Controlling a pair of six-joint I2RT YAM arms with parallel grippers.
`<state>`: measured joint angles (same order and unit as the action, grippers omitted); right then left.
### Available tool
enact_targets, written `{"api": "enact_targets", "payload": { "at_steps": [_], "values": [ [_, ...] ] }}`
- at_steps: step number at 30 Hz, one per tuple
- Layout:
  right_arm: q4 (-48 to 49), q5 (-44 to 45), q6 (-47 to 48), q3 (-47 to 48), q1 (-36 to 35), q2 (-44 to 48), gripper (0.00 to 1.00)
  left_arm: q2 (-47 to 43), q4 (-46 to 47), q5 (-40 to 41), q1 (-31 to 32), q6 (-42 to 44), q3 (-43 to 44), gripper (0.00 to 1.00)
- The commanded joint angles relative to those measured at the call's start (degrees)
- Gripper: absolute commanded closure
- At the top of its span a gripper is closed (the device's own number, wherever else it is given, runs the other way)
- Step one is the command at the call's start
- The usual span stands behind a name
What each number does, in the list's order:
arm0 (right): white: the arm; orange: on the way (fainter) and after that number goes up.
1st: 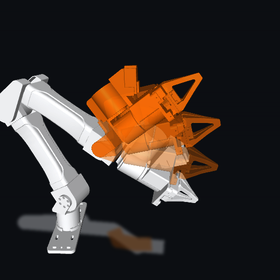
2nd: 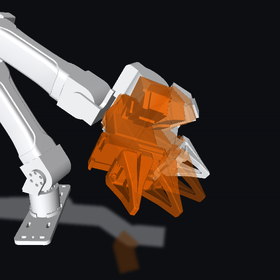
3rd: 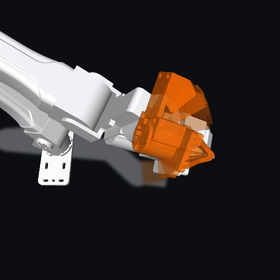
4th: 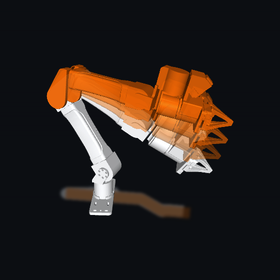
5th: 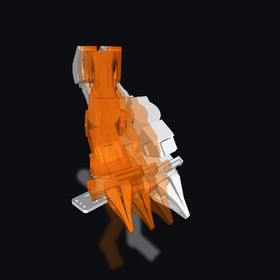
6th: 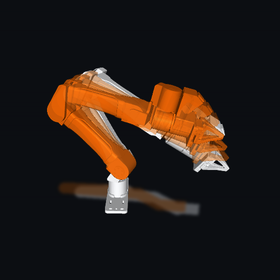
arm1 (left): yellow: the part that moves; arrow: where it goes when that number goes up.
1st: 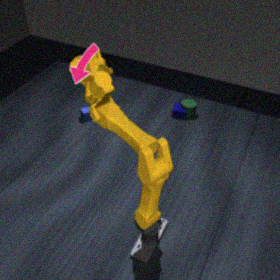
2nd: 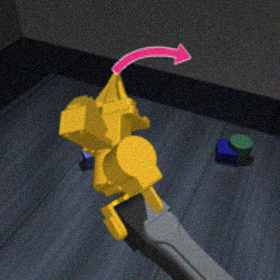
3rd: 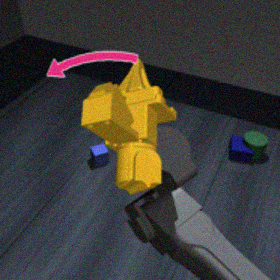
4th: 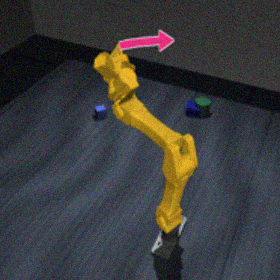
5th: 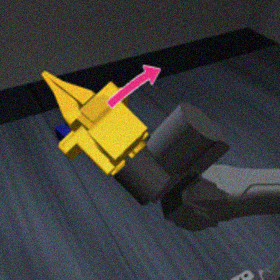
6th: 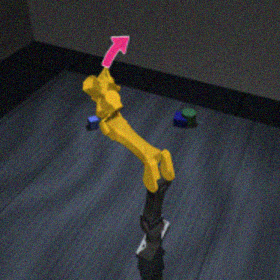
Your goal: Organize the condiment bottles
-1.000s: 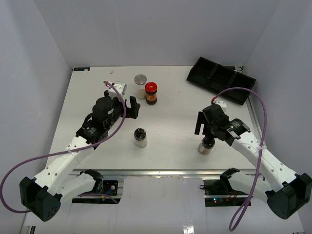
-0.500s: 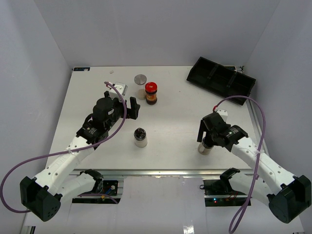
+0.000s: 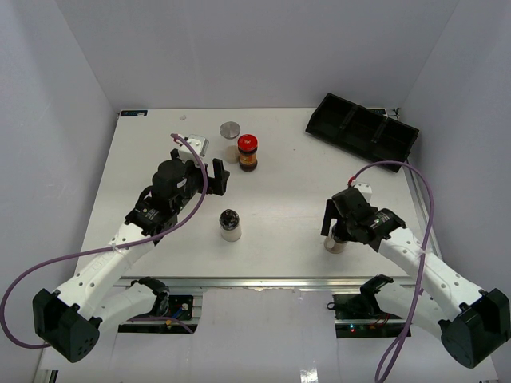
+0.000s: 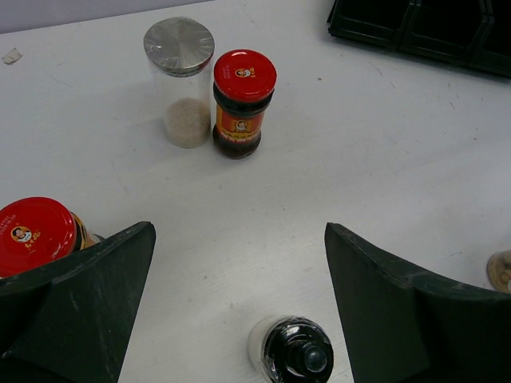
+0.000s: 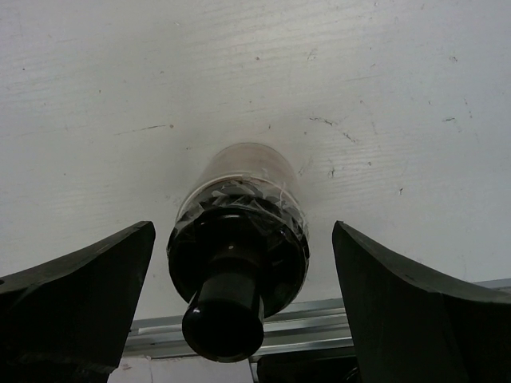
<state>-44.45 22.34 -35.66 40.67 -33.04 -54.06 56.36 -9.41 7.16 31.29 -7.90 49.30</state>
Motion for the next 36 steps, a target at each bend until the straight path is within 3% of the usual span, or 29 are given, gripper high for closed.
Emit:
{"api": "enact_targets", "payload": {
  "at_steps": [1,8,12,13,14,15,19,24,27,29,32,36],
  "values": [
    [1.51,0.64,-0.18,0.17,-0.19,-1.09,0.12,-0.92,-0.04,0.96,-0.15,0.54,0.21,0.02],
    [2.19,0.22,0.56,1.23,-0.26,-3.49,0.44,-1.81,0.15,1.85,-0.10,0.69,0.04,0.02],
    [0.87,2.41,3.47,11.34,-0.22,-7.12,0.62,-1.47,-0.26,1.99,-0.17,0.44,0.36,0.02],
    [0.30,3.53,4.62,14.75,-0.26,-8.91,0.68,-1.51,-0.26,1.90,-0.17,0.32,0.35,0.02],
    [0.01,3.90,6.06,17.09,-0.19,-11.57,0.83,-1.51,-0.26,1.89,-0.17,0.10,0.28,0.02],
    [0.21,4.41,6.76,19.68,0.13,-13.42,0.92,-1.59,-0.18,1.35,-0.17,0.00,0.35,0.02],
    [0.87,4.00,9.98,34.66,2.66,-24.66,0.92,-1.80,0.60,-1.98,-0.10,-0.86,-0.09,0.02],
    [-1.33,2.41,15.56,56.51,10.06,-39.45,0.92,-0.21,-0.60,-2.84,0.20,-2.22,0.92,0.02],
    [-4.66,3.98,18.40,74.19,16.10,-50.13,0.92,1.29,-1.92,-3.25,0.34,-3.37,2.38,0.02],
    [-4.84,4.40,19.23,80.50,18.96,-53.95,0.92,2.22,-3.04,-2.60,0.26,-3.64,3.34,0.02],
    [0.38,3.43,22.03,84.79,24.97,-58.00,0.92,2.84,-5.16,-1.58,0.26,-4.21,4.48,0.02],
    [9.49,2.85,22.38,82.36,30.91,-57.61,0.92,2.81,-5.10,-4.22,0.26,-5.12,4.49,0.02]
  ]
}}
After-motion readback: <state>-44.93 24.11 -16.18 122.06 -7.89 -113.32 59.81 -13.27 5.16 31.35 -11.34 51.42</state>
